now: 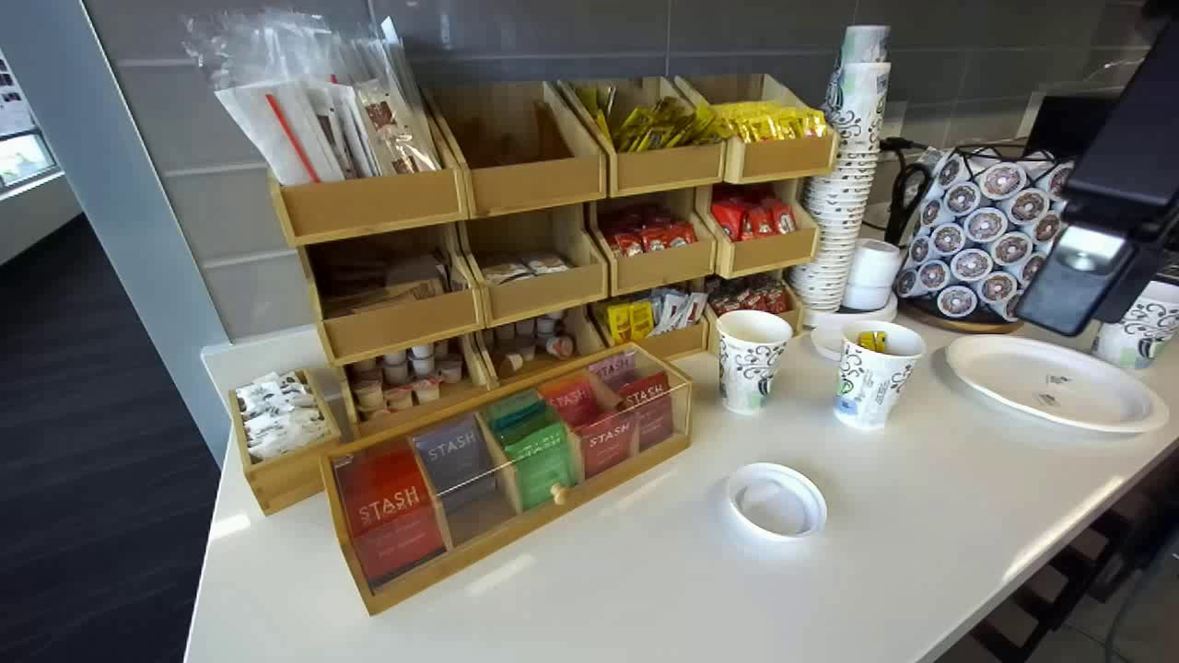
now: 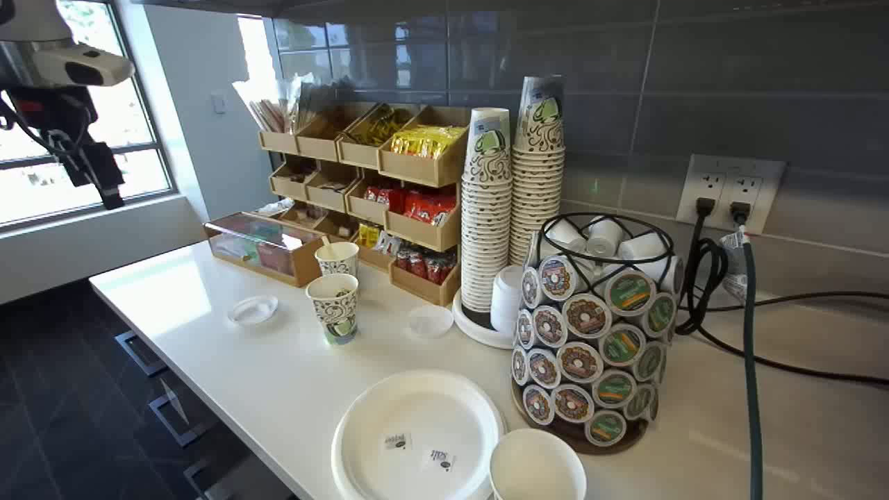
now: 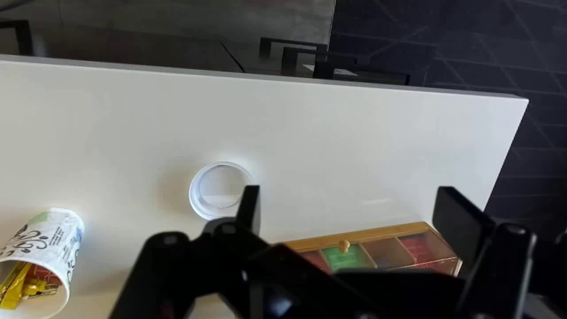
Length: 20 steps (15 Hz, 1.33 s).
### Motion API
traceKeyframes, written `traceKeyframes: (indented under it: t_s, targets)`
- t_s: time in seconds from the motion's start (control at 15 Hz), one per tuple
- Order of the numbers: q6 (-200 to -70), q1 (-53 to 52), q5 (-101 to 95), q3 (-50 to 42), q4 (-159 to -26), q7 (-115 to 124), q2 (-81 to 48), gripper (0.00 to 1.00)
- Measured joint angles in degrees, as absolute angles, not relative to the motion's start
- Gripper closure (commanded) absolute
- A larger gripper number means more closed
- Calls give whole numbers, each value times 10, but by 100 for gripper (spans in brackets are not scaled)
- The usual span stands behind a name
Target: Pick up the paper cup lid and place it upside down on the paper cup to the right
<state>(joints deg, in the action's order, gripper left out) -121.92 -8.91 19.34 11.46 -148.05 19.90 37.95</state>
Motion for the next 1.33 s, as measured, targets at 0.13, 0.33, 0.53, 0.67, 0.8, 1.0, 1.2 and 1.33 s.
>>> traceKeyframes:
  t_s: [0.13,0.33,0.53,0.67,0.8,1.0,1.2,1.33]
  targets:
    - [-1219,-89,193,115,-1480,199,379,0]
    - [-1219,-89,193,115,-1480,199,379,0]
    - [-1219,-89,193,115,-1480,199,379,0]
    - [-1219,-89,193,115,-1480,199,379,0]
    - [-1226,-88,193,115,-1472,199,370,0]
    - [-1248,-83,191,118,-1441,202,321,0]
    - [-1252,-71,181,124,-1406,226,253,0]
    - [-1252,-60,161,132,-1388,267,208,0]
